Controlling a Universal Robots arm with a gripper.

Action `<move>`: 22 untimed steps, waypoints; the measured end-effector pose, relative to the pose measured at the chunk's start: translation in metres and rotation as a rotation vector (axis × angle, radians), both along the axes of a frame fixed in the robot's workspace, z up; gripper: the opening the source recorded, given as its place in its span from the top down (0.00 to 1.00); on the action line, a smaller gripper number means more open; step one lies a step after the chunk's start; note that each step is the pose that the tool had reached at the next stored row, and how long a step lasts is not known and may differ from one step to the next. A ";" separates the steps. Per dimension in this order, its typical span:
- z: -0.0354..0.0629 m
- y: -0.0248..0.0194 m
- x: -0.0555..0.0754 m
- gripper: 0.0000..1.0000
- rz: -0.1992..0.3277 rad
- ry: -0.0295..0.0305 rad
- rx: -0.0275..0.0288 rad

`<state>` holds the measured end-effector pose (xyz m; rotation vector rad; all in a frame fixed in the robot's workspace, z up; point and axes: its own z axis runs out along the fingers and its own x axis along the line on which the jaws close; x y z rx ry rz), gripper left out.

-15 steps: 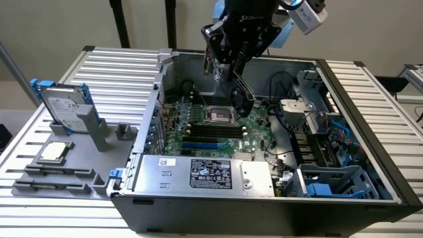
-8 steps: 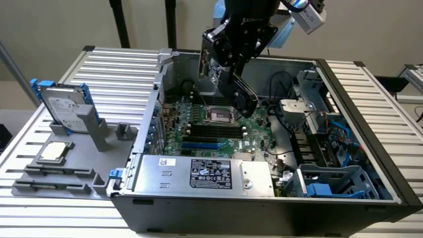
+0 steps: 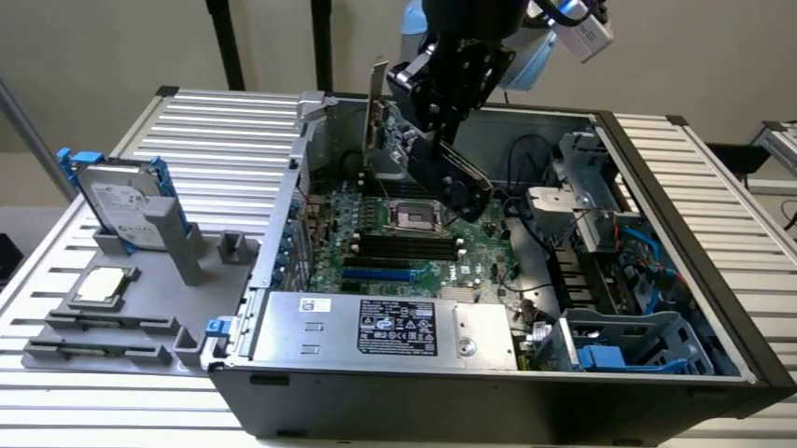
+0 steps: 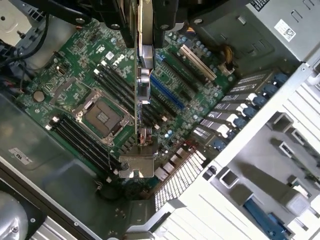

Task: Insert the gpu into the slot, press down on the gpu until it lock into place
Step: 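Insert the gpu into the slot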

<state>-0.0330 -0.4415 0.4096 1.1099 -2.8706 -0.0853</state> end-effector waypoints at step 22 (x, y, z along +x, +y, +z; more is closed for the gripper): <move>-0.0129 0.0000 0.000 0.74 0.401 -0.0031 0.0005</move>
